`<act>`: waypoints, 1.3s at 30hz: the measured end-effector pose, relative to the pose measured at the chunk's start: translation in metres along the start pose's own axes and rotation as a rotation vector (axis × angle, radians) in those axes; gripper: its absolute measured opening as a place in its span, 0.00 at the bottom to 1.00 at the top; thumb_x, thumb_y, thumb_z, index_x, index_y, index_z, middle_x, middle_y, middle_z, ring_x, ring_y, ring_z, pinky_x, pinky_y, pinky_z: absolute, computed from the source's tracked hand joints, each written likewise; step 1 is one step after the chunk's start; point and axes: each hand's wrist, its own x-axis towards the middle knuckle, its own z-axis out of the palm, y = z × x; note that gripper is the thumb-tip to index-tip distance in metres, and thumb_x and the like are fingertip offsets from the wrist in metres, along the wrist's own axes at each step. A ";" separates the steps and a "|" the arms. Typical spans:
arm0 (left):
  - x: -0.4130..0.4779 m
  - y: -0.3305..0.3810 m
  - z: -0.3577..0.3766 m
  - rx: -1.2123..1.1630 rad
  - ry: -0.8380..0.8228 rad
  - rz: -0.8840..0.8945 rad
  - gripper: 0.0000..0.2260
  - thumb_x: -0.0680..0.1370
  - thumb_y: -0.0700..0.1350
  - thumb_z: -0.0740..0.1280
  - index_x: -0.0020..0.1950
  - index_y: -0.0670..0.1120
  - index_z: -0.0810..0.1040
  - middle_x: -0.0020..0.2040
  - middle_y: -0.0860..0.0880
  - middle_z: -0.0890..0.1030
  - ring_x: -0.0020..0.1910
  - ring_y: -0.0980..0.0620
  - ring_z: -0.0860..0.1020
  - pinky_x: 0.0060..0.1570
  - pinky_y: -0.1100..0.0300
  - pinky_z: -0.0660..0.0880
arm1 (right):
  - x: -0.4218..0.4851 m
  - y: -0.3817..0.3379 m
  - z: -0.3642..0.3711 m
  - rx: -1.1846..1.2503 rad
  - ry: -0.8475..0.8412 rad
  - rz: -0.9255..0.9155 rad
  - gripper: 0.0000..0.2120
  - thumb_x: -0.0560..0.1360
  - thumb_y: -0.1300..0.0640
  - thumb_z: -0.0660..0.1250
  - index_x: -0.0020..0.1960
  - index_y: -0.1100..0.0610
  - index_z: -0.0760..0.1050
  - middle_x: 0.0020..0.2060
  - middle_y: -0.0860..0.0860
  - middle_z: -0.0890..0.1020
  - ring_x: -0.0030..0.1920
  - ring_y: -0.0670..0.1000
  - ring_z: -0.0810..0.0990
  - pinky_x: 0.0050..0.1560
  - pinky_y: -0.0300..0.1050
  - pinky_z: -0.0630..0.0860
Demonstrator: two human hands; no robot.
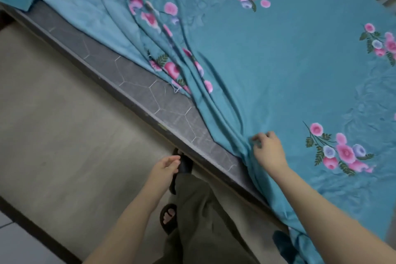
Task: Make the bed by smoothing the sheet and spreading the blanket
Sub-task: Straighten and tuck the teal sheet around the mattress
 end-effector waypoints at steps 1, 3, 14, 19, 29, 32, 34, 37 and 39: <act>0.010 0.010 -0.002 0.003 -0.004 -0.001 0.10 0.82 0.41 0.60 0.62 0.44 0.76 0.57 0.47 0.79 0.50 0.51 0.77 0.39 0.68 0.70 | 0.006 -0.014 -0.001 0.005 0.059 -0.071 0.11 0.74 0.63 0.64 0.55 0.59 0.79 0.49 0.60 0.75 0.53 0.62 0.74 0.56 0.49 0.71; 0.030 0.033 -0.007 0.003 -0.004 0.001 0.11 0.81 0.42 0.61 0.62 0.44 0.76 0.57 0.47 0.79 0.49 0.52 0.78 0.40 0.65 0.71 | 0.021 -0.046 0.000 0.028 0.036 -0.205 0.15 0.74 0.57 0.67 0.60 0.57 0.77 0.52 0.57 0.74 0.55 0.59 0.73 0.57 0.51 0.72; 0.170 0.178 -0.043 -0.172 0.120 -0.081 0.20 0.79 0.44 0.65 0.70 0.41 0.69 0.61 0.43 0.77 0.59 0.47 0.75 0.56 0.53 0.71 | 0.098 -0.166 0.015 0.067 -0.254 -0.131 0.13 0.70 0.58 0.64 0.54 0.53 0.78 0.52 0.52 0.79 0.54 0.56 0.78 0.54 0.48 0.71; 0.203 0.218 -0.060 -0.392 0.119 -0.155 0.16 0.77 0.50 0.67 0.62 0.44 0.76 0.55 0.47 0.80 0.50 0.53 0.78 0.59 0.57 0.70 | 0.099 -0.168 0.003 0.395 -0.493 -0.103 0.07 0.70 0.61 0.65 0.39 0.50 0.76 0.38 0.47 0.76 0.43 0.49 0.75 0.42 0.40 0.68; 0.193 0.196 -0.114 -0.325 0.284 -0.060 0.08 0.71 0.31 0.67 0.46 0.41 0.79 0.44 0.43 0.82 0.45 0.45 0.80 0.43 0.58 0.80 | 0.132 -0.221 -0.012 -0.016 -0.387 -0.117 0.12 0.75 0.47 0.59 0.53 0.52 0.72 0.55 0.53 0.77 0.55 0.58 0.78 0.50 0.48 0.74; 0.189 0.182 -0.129 -0.251 0.318 -0.152 0.16 0.65 0.32 0.69 0.51 0.36 0.76 0.46 0.39 0.80 0.47 0.42 0.78 0.48 0.50 0.77 | 0.144 -0.271 -0.009 0.104 -0.185 -0.263 0.21 0.76 0.38 0.59 0.63 0.49 0.71 0.57 0.49 0.74 0.57 0.55 0.77 0.55 0.51 0.75; 0.186 0.177 -0.140 -0.160 0.342 -0.161 0.25 0.56 0.35 0.64 0.53 0.33 0.74 0.46 0.38 0.80 0.45 0.41 0.78 0.45 0.50 0.75 | 0.154 -0.303 -0.003 0.154 -0.232 -0.298 0.28 0.74 0.36 0.62 0.69 0.49 0.66 0.61 0.50 0.73 0.61 0.54 0.75 0.60 0.53 0.73; 0.184 0.170 -0.158 -0.070 0.345 -0.198 0.27 0.54 0.34 0.62 0.54 0.31 0.73 0.49 0.34 0.80 0.47 0.39 0.79 0.46 0.48 0.77 | 0.165 -0.342 0.012 0.114 -0.443 -0.254 0.32 0.73 0.47 0.67 0.73 0.50 0.60 0.61 0.55 0.76 0.60 0.57 0.76 0.59 0.52 0.74; 0.183 0.168 -0.171 -0.044 0.289 -0.246 0.27 0.54 0.33 0.64 0.53 0.30 0.72 0.49 0.33 0.79 0.43 0.41 0.78 0.40 0.53 0.77 | 0.164 -0.363 0.023 0.166 -0.641 -0.265 0.24 0.72 0.61 0.65 0.67 0.52 0.70 0.49 0.55 0.80 0.51 0.55 0.79 0.49 0.40 0.75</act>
